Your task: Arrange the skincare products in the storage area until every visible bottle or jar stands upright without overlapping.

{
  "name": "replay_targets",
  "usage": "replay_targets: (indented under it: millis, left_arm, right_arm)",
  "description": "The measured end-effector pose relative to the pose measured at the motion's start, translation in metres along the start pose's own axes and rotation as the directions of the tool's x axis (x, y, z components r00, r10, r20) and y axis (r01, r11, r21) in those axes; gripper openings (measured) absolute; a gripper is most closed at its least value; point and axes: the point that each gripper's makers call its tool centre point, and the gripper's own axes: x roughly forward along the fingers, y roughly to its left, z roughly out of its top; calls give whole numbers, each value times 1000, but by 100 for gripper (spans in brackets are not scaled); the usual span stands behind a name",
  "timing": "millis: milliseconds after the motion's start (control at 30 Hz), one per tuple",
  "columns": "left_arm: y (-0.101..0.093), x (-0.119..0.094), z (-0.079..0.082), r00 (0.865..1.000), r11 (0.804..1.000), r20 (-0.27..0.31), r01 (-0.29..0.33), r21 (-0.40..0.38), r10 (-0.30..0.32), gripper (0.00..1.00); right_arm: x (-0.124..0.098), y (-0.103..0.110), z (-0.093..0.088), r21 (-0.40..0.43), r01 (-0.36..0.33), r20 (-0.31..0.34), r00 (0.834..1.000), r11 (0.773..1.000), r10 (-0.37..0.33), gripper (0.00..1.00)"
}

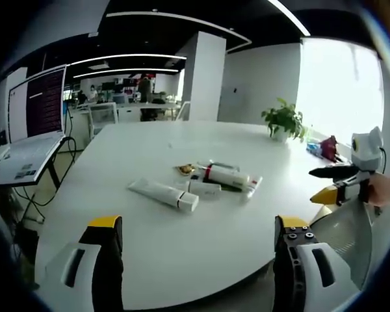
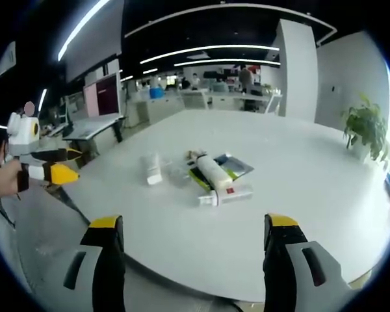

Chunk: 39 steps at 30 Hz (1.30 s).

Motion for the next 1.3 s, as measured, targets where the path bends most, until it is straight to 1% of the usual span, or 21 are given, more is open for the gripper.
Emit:
replay_targets:
  millis: [133,200,333,467,633,800,1000,1167,1300]
  left_arm:
    - [0,-1,1,1000,1000,4,-2,2,2,90]
    - [0,-1,1,1000,1000,5,-1,1,1,90]
    - [-1,-1,-2,1000,1000,-11,8,3,-8,86]
    - [0,0,-3,1000,1000,-14,7,10,-7,87]
    - [-1,1,-4,1000,1000,-22,13,15,-12,88]
    - [-1,0,-2,1000,1000,-15,7,9,-7,89]
    - [0,-1,-2,1000,1000,-11,0,10,0,90]
    - [-3,0,-2,1000,1000,-11,18,19,-17,96]
    - [-3,0,-2,1000,1000,-14,17,20,-17,96]
  right_arm:
    - [0,2,-1,6,-8,-4,1000,1000,8,88]
    - [0,1,1,9,-10,6,1000,1000,10,87]
    - [-1,4,1,8,-16,-3,1000,1000,16,85]
    - [-1,4,3,13,-27,-3,1000,1000,27,87]
    - [-2,2,6,30,-29,-9,1000,999,29,86]
    - [-2,3,12,-4,-36,-19,999,999,36,86]
    - [8,-5,18,-18,-39,-18,999,999,39,85]
    - [15,-4,20,-43,-59,-33,998,997,57,83]
    - [19,-5,23,-65,-72,-40,997,995,69,82]
